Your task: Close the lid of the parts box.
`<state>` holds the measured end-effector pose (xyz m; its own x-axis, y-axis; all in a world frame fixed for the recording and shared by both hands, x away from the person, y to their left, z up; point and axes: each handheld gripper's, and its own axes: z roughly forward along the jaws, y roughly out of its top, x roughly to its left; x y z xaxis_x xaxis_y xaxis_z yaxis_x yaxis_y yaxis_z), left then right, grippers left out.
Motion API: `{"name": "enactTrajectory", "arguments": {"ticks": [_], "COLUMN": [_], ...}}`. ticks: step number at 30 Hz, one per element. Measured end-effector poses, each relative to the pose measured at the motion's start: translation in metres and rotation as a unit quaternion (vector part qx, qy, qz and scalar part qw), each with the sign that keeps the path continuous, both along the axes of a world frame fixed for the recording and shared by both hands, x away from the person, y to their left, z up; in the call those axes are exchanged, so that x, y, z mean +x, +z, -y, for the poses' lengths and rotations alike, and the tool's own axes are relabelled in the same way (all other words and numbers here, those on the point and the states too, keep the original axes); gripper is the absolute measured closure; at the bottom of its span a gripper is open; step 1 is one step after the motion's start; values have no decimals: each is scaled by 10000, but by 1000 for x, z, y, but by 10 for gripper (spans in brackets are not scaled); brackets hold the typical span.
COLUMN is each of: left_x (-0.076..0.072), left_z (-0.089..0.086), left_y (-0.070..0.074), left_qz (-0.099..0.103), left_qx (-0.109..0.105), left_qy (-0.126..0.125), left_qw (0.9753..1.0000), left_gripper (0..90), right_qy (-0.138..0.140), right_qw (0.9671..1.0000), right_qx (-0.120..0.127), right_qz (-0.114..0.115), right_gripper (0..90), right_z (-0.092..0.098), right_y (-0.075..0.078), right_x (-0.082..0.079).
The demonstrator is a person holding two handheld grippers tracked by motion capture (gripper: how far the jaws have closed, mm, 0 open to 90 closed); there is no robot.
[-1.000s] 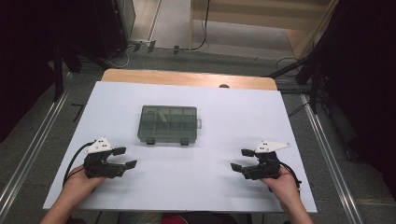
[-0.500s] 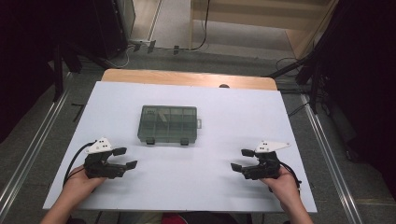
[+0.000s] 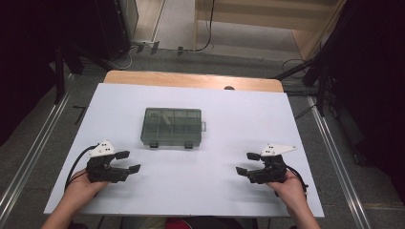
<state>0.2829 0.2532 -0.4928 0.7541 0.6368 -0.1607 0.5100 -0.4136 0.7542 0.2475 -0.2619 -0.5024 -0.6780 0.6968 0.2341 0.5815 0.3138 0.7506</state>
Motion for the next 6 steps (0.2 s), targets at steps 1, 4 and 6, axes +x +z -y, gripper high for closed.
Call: {"name": "enactTrajectory", "arguments": {"ticks": [1,4,6], "left_x": [0,0,0], "left_z": [0,0,0], "left_y": [0,0,0], "left_qz": [-6,-8,-10], "left_qx": [-10,-12,-17], "left_qy": [1,4,9], "left_qw": [10000,10000,10000], "left_gripper": [263,263,263], "right_qy": [3,2,-3], "right_qw": [10000,10000,10000], "right_qx": [-4,-6,-3], "right_qz": [4,1,1], "right_gripper": [228,228,228], "right_z": [0,0,0], "right_y": [0,0,0], "right_x": [0,0,0]}}
